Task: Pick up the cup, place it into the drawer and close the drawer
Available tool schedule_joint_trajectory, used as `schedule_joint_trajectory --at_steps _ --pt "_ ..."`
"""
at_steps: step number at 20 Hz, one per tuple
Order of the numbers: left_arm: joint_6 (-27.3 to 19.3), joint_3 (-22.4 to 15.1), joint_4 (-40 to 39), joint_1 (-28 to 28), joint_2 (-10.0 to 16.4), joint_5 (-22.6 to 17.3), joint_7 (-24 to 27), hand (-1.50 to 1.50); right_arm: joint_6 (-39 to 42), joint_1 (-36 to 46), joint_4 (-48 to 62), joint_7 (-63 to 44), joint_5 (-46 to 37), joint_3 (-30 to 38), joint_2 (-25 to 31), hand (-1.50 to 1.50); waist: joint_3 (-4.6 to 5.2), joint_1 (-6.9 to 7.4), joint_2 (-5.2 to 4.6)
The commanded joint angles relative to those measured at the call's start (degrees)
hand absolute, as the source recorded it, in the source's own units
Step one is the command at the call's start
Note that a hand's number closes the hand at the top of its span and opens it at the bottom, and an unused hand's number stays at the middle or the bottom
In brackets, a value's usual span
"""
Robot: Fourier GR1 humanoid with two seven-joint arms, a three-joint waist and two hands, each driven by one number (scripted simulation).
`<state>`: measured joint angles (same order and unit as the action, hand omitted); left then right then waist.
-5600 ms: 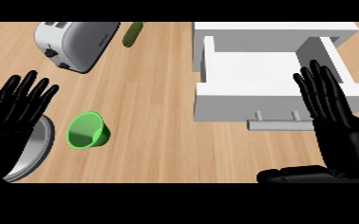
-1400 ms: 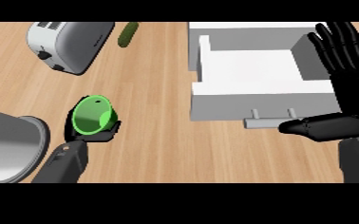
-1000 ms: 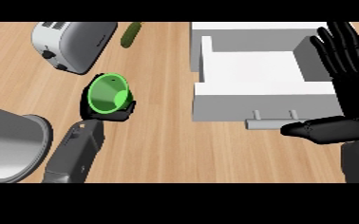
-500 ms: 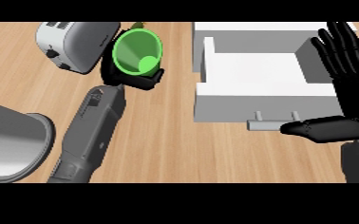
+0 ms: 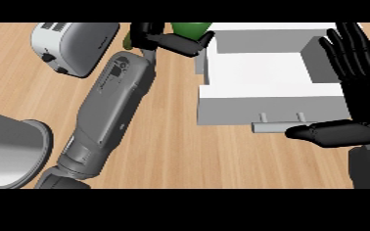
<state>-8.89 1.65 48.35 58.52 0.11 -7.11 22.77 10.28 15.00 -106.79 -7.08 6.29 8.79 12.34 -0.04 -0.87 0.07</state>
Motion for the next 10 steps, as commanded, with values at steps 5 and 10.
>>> schedule_joint_trajectory --at_steps 5,10 --pt "-8.6 -4.7 -14.4 14.1 -0.1 -3.3 -8.7 1.5 1.2 -0.1 2.5 3.3 -0.5 -1.1 -0.8 -1.5 -0.02 -1.4 -0.53" --pt "-12.9 -11.1 -23.5 17.5 -0.1 -7.0 -9.2 1.5 0.5 3.9 3.1 0.4 1.8 0.1 -0.5 -1.5 -0.05 -3.96 -0.99"
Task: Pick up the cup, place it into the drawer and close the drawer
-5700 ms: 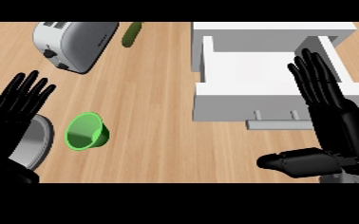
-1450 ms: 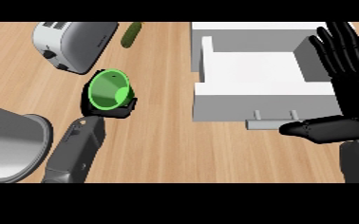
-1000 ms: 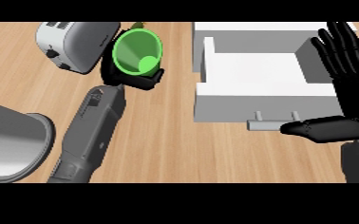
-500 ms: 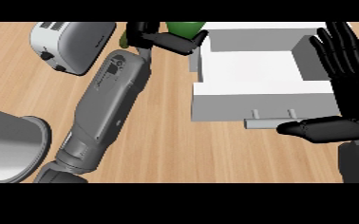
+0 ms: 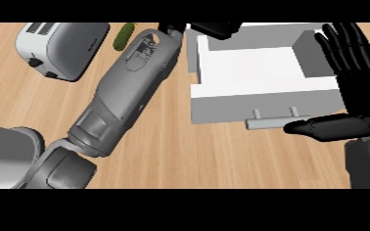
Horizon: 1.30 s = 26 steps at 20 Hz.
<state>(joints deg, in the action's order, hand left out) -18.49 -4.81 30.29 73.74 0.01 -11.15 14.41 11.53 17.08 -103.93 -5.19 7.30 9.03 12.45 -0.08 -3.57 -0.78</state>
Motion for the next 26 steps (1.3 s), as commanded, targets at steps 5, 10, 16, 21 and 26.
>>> schedule_joint_trajectory --at_steps 5,10,16,21,26 --pt "2.0 -7.3 -12.0 4.2 0.0 -3.7 -3.0 1.5 1.3 1.0 1.3 2.5 -0.5 -1.8 -0.6 -1.5 -0.06 -3.52 -1.04" --pt "5.3 -11.7 -14.1 3.5 0.0 -4.9 -4.4 1.5 1.0 3.5 0.5 0.6 -0.8 -2.7 -0.4 -1.5 -0.03 -5.43 -1.39" --pt "3.2 -13.3 -11.7 -0.4 0.0 -9.2 0.3 -1.5 3.7 5.9 2.2 0.9 2.0 -3.2 -0.2 -1.5 0.01 -8.06 -2.12" --pt "4.0 -11.9 -9.3 -3.7 0.0 -14.7 6.1 -1.5 10.8 6.6 2.5 0.4 8.8 -7.3 -1.5 1.5 0.06 -8.4 -2.31" --pt "5.7 -10.6 -5.8 -2.1 0.0 -20.2 10.9 -1.5 18.8 6.5 3.4 -1.6 11.7 -14.2 -0.9 1.5 0.11 -7.17 -1.83"
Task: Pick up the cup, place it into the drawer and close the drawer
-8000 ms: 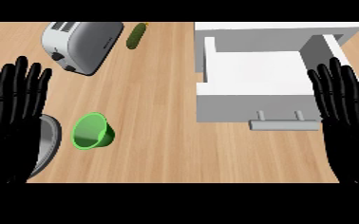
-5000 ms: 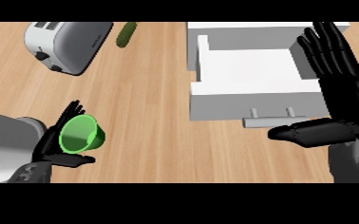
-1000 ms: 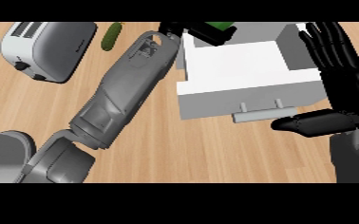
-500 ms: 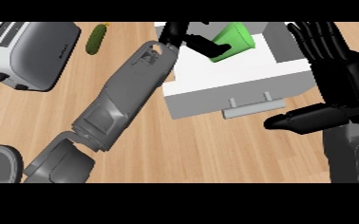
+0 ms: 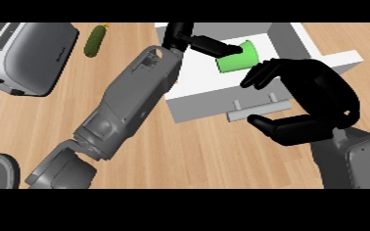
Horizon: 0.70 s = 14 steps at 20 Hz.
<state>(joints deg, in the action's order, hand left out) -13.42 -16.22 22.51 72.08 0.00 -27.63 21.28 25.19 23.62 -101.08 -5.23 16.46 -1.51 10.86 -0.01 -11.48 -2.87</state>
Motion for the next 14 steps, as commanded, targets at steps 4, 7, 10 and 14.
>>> schedule_joint_trajectory --at_steps 4,7,10,14 --pt "-3.1 3.0 1.1 1.3 0.0 -6.7 4.9 -1.5 11.8 -1.5 0.0 -6.6 -1.0 -6.8 8.9 1.5 0.07 2.81 1.17" --pt "-5.3 0.7 0.3 0.2 0.0 -7.6 7.0 -1.5 12.3 -2.8 -0.6 -7.0 -6.1 -8.6 10.6 -1.5 -0.01 4.07 1.44" --pt "-6.2 1.4 -0.5 1.8 0.0 -8.7 5.9 -1.5 10.3 -3.7 -2.0 -6.3 -15.1 -9.7 12.2 -1.5 -0.05 6.08 1.87" --pt "-2.2 3.8 -0.4 -1.1 0.0 -8.9 9.7 -1.5 5.5 -7.6 1.1 -0.5 -27.9 -11.9 12.6 -1.5 -0.05 9.76 2.14"
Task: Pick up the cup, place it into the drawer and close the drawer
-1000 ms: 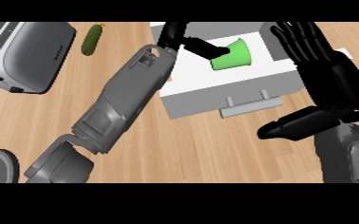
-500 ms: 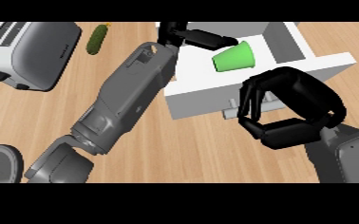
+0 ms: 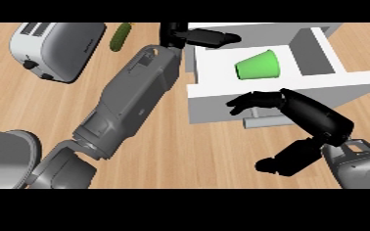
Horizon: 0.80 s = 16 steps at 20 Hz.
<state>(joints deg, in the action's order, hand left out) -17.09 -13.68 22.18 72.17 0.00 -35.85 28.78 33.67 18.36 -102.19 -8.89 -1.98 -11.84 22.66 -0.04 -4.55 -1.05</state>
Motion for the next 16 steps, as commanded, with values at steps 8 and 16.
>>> schedule_joint_trajectory --at_steps 8,16 --pt "4.7 2.1 4.3 -6.3 1.2 -1.7 2.6 -1.5 -10.4 4.0 27.1 10.4 -23.9 -9.0 -4.7 -1.5 0.0 6.58 0.63" --pt "7.1 1.5 11.2 -12.9 4.3 -1.8 1.8 -1.5 -18.8 15.0 56.4 23.4 -29.2 -5.2 -6.7 1.5 -0.15 10.0 0.34"
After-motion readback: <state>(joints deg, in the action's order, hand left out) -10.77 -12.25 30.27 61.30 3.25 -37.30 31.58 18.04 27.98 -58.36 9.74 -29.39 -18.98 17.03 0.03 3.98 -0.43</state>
